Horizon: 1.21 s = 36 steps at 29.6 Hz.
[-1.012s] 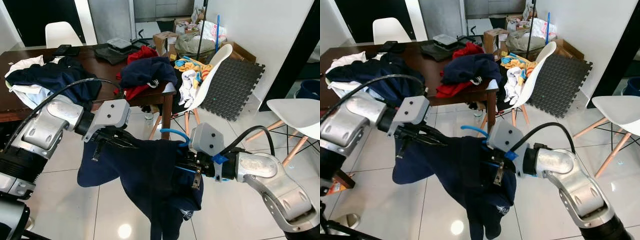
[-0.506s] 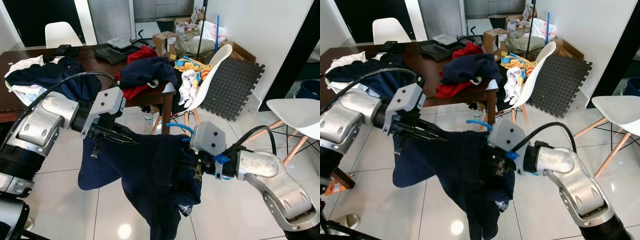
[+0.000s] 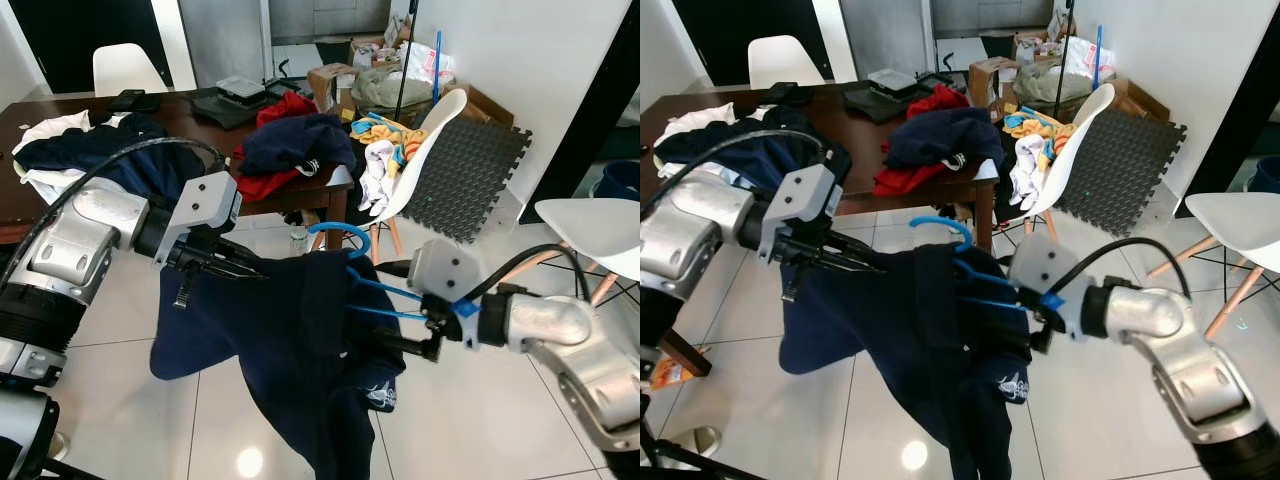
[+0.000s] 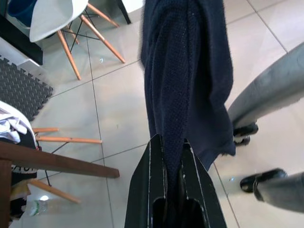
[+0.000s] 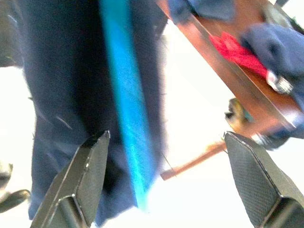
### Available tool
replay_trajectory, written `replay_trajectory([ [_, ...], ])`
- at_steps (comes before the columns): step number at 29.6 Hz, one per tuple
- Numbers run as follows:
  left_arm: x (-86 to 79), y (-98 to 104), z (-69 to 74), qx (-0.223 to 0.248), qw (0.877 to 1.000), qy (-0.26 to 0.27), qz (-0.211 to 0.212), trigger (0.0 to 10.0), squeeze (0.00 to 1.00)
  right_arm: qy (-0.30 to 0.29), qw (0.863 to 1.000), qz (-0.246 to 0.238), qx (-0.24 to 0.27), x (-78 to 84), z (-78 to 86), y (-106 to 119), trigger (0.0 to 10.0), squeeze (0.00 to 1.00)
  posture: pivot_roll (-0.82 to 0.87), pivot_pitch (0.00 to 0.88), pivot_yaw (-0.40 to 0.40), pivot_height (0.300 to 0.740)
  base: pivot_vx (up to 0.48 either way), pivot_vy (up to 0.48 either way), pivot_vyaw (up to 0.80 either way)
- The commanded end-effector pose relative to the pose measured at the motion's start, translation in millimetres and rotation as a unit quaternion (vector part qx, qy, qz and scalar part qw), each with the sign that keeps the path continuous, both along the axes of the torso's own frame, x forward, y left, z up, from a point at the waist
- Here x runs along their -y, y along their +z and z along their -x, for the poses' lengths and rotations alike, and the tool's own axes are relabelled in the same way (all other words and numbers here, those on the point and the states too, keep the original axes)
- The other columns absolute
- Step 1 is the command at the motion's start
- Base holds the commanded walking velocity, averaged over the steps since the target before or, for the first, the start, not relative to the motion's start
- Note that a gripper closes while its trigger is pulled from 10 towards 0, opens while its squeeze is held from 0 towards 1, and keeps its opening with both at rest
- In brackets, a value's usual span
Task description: Hang hanger
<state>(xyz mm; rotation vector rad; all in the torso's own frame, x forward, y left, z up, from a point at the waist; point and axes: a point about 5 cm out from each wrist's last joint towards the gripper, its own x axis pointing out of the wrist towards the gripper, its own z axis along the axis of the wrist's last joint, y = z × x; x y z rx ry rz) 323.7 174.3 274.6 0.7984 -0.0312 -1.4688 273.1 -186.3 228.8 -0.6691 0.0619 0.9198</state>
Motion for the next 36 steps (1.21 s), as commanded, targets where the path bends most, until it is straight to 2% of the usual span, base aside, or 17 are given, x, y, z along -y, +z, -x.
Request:
replay_trajectory([
  [1,-14.9,2,3.3,0.018,1.0,0.014,-0.02,0.0,0.0,-0.024,0.999,0.019,0.012,13.5,-1.2,1,10.0,1.0,0.02,0.071,0.051,0.74,0.0,0.0,0.0],
  [6,-18.3,-6,4.6,0.024,0.999,0.016,-0.044,0.0,0.0,-0.059,0.997,0.034,0.022,29.5,-2.9,5,10.0,1.0,0.02,0.072,0.05,0.74,0.0,0.0,0.0],
  [7,-23.4,-11,2.6,0.034,0.998,0.03,-0.054,1.6,0.0,-0.082,0.996,0.036,0.026,42.2,-2.4,8,10.0,1.0,0.02,0.075,0.051,0.74,0.0,0.0,0.0],
  [9,-23.4,-11,2.6,0.034,0.998,0.03,-0.054,1.6,0.0,-0.082,0.996,0.036,0.026,42.2,-2.4,8,10.0,1.0,0.02,0.075,0.051,0.74,0.0,0.0,0.0],
  [10,-28.2,-12,-1.3,0.052,0.996,0.051,-0.049,6.9,0.0,-0.101,0.994,0.036,0.025,53.7,-0.2,11,10.0,1.0,0.02,0.076,0.049,0.74,0.0,0.0,0.0],
  [12,-28.2,-12,-1.3,0.052,0.996,0.051,-0.049,6.9,0.0,-0.101,0.994,0.036,0.025,53.7,-0.2,11,10.0,1.0,0.02,0.076,0.049,0.74,0.0,0.0,0.0],
  [13,-32.5,-11,-4.8,0.065,0.995,0.065,-0.037,10.0,0.0,-0.118,0.992,0.04,0.02,64.5,2.7,11,10.0,1.0,0.02,0.077,0.048,0.74,0.0,0.0,0.0],
  [14,-32.5,-11,-4.8,0.065,0.995,0.065,-0.037,10.0,0.0,-0.118,0.992,0.04,0.02,64.5,2.7,11,10.0,1.0,0.02,0.077,0.048,0.74,0.0,0.0,0.0],
  [15,-36.1,-7,-8.7,0.084,0.993,0.082,-0.009,10.0,0.0,-0.131,0.991,0.038,0.007,75.8,7.6,10,10.0,1.0,0.02,0.078,0.043,0.74,0.0,0.0,0.0],
  [17,-36.1,-7,-8.7,0.084,0.993,0.082,-0.009,10.0,0.0,-0.131,0.991,0.038,0.007,75.8,7.6,10,10.0,1.0,0.02,0.078,0.043,0.74,0.0,0.0,0.0],
  [19,-40.1,2,-13.0,0.092,0.989,0.103,0.048,10.0,0.0,-0.144,0.989,0.028,-0.022,89.1,17.2,4,10.0,0.97,0.01,0.08,0.041,0.74,0.0,0.0,0.0],
  [21,-42.2,8,-14.3,0.07,0.986,0.112,0.105,10.0,0.0,-0.15,0.988,0.003,-0.035,94.9,22.6,-3,10.0,0.62,0.01,0.082,0.04,0.74,0.0,0.0,0.0],
  [25,-42.6,9,-14.3,0.062,0.984,0.113,0.12,10.0,0.0,-0.153,0.988,-0.007,-0.036,95.7,23.3,-4,10.0,0.62,0.01,0.082,0.04,0.74,0.0,0.0,0.0],
  [26,-44.0,12,-13.6,0.032,0.982,0.11,0.148,10.0,0.0,-0.172,0.984,-0.026,-0.035,96.1,21.5,-10,10.0,0.0,0.01,0.083,0.038,0.74,0.0,0.0,0.0],
  [30,-46.4,15,-11.1,-0.02,0.977,0.089,0.193,10.0,0.0,-0.192,0.978,-0.067,-0.048,93.0,20.9,-21,10.0,0.0,0.01,0.083,0.038,0.74,0.0,0.0,0.0],
  [32,-50.5,18,-7.2,-0.066,0.97,0.056,0.226,10.0,0.0,-0.174,0.973,-0.127,-0.08,80.6,26.1,-30,10.0,0.0,0.0,0.088,0.034,0.74,0.0,0.0,-0.39],
  [36,-54.8,20,-4.4,-0.087,0.967,0.034,0.237,10.0,0.0,-0.15,0.971,-0.159,-0.101,72.1,31.8,-31,10.0,0.0,0.0,0.089,0.033,0.74,0.0,0.0,-0.79],
])
